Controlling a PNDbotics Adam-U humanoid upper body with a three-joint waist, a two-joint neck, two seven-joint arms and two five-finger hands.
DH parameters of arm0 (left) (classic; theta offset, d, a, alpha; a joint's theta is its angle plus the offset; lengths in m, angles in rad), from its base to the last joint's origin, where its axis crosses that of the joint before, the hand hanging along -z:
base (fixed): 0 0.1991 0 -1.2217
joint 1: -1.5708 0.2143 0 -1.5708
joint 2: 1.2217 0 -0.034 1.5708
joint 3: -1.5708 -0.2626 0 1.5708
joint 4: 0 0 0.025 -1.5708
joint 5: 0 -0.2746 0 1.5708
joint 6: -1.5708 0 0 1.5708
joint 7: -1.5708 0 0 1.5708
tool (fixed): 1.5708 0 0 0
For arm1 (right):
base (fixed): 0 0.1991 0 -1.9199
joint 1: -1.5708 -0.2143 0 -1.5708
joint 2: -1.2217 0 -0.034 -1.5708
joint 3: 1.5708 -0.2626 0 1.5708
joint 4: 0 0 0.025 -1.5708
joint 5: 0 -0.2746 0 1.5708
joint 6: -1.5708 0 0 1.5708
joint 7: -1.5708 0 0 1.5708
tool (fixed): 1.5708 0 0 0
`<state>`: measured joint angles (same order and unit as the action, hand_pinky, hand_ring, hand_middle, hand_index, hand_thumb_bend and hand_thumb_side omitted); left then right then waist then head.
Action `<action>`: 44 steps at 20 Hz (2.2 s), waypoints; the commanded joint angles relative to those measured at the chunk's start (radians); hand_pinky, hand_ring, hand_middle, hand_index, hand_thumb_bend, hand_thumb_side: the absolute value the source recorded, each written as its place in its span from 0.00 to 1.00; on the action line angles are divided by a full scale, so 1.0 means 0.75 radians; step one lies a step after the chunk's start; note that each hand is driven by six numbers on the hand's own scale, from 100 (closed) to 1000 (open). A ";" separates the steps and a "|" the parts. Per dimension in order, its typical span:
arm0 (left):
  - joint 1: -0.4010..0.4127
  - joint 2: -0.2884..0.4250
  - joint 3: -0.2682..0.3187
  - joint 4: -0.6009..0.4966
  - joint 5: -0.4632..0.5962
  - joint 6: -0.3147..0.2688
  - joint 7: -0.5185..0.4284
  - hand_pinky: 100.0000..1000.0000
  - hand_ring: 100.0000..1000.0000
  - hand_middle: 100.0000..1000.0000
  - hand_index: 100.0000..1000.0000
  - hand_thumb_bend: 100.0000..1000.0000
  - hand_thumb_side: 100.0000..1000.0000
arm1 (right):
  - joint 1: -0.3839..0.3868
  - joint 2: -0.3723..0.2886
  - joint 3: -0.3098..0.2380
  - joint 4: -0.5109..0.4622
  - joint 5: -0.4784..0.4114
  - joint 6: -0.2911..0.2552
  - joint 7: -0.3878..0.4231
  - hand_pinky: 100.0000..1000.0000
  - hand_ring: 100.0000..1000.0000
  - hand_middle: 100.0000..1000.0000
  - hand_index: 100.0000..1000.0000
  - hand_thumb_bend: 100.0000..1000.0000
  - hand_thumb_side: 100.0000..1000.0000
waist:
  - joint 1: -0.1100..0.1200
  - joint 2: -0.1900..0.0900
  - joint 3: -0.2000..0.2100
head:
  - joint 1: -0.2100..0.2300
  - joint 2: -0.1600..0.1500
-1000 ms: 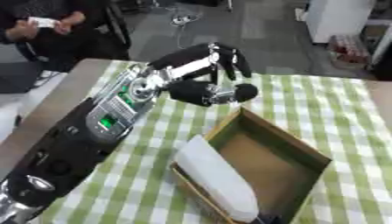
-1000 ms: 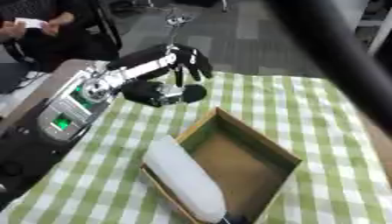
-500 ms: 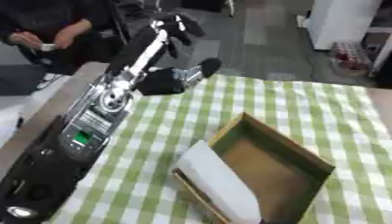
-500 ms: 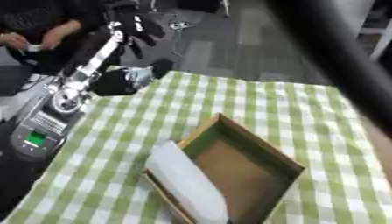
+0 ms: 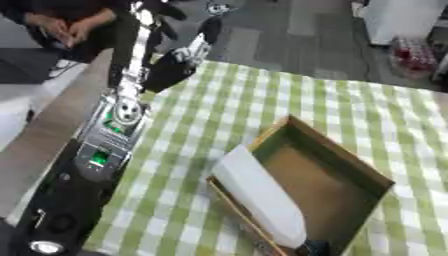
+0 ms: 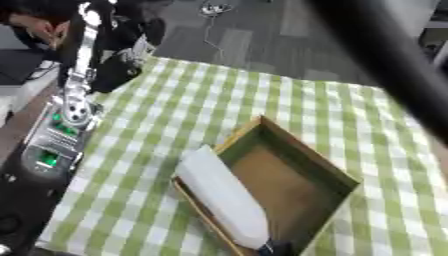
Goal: Pick up objects on the table and place them in the box.
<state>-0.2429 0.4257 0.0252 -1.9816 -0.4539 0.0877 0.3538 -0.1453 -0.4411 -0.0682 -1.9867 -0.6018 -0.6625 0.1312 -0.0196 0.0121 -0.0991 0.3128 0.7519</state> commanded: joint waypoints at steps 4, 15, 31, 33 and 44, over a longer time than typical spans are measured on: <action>-0.006 0.011 -0.008 -0.025 0.040 -0.035 0.020 0.37 0.57 0.66 0.71 0.33 0.80 | 0.009 -0.018 -0.006 -0.018 0.035 -0.011 -0.012 0.29 0.43 0.44 0.72 0.11 1.00 | -0.005 -0.004 0.011 | -0.023 0.021; 0.024 0.017 -0.012 -0.025 0.108 -0.100 0.023 0.36 0.57 0.66 0.71 0.31 0.80 | -0.012 -0.026 0.004 -0.018 0.030 -0.009 -0.005 0.29 0.43 0.44 0.71 0.11 1.00 | 0.004 -0.008 -0.002 | -0.056 -0.038; 0.034 0.017 -0.012 -0.025 0.126 -0.126 0.018 0.37 0.57 0.66 0.71 0.31 0.79 | -0.010 -0.034 0.004 -0.018 0.024 -0.009 0.010 0.29 0.43 0.44 0.71 0.10 1.00 | 0.005 -0.012 -0.014 | -0.053 -0.110; 0.035 0.017 -0.012 -0.025 0.126 -0.127 0.016 0.37 0.57 0.66 0.71 0.31 0.79 | -0.010 -0.034 0.004 -0.018 0.024 -0.008 0.012 0.29 0.43 0.44 0.71 0.10 1.00 | 0.005 -0.011 -0.014 | -0.052 -0.112; 0.050 0.008 -0.014 -0.025 0.121 -0.139 0.003 0.38 0.58 0.66 0.71 0.30 0.80 | -0.015 -0.024 0.012 -0.018 0.030 0.000 0.024 0.29 0.43 0.44 0.72 0.10 1.00 | 0.008 0.001 -0.011 | -0.048 -0.139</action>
<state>-0.2008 0.4203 0.0114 -1.9816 -0.3620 -0.0118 0.3580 -0.1416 -0.4414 -0.0557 -1.9867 -0.5805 -0.6626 0.1451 -0.0149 0.0192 -0.1084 0.2811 0.6657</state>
